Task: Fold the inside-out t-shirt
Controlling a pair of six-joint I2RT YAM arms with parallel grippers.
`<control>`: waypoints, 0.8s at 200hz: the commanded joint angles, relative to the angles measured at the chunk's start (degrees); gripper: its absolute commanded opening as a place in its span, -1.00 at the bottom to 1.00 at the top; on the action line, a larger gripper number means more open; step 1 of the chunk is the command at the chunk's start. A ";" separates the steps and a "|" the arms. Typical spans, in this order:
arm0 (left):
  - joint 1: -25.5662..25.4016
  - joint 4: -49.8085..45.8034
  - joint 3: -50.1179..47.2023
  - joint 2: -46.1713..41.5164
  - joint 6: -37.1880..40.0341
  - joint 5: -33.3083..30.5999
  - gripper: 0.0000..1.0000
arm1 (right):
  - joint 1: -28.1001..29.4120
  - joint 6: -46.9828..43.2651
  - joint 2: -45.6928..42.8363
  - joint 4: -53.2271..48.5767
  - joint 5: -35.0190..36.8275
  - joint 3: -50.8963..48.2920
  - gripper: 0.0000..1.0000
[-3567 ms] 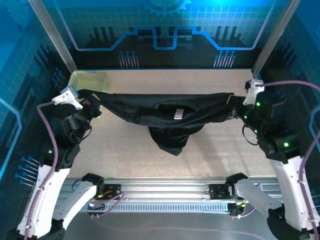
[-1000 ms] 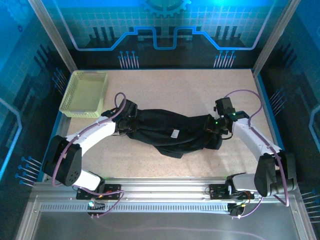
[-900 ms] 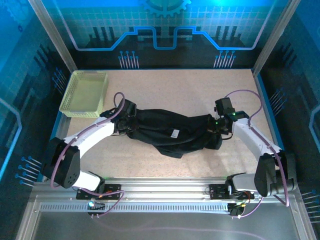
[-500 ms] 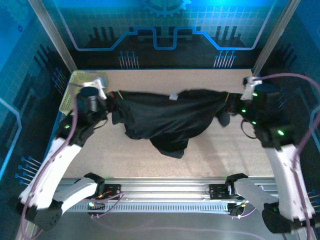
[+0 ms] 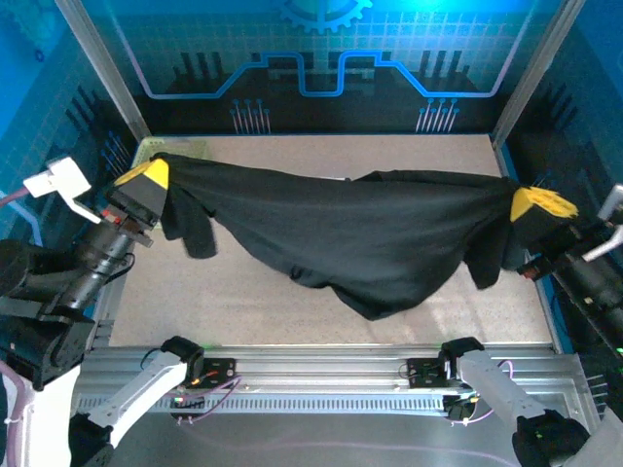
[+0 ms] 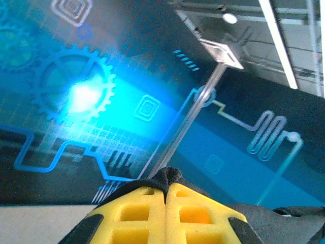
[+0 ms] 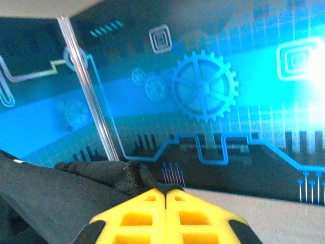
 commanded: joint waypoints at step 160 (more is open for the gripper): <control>9.55 -1.19 15.88 66.93 1.46 -14.73 -1.00 | -2.92 -0.82 58.13 24.69 20.12 -7.79 -1.00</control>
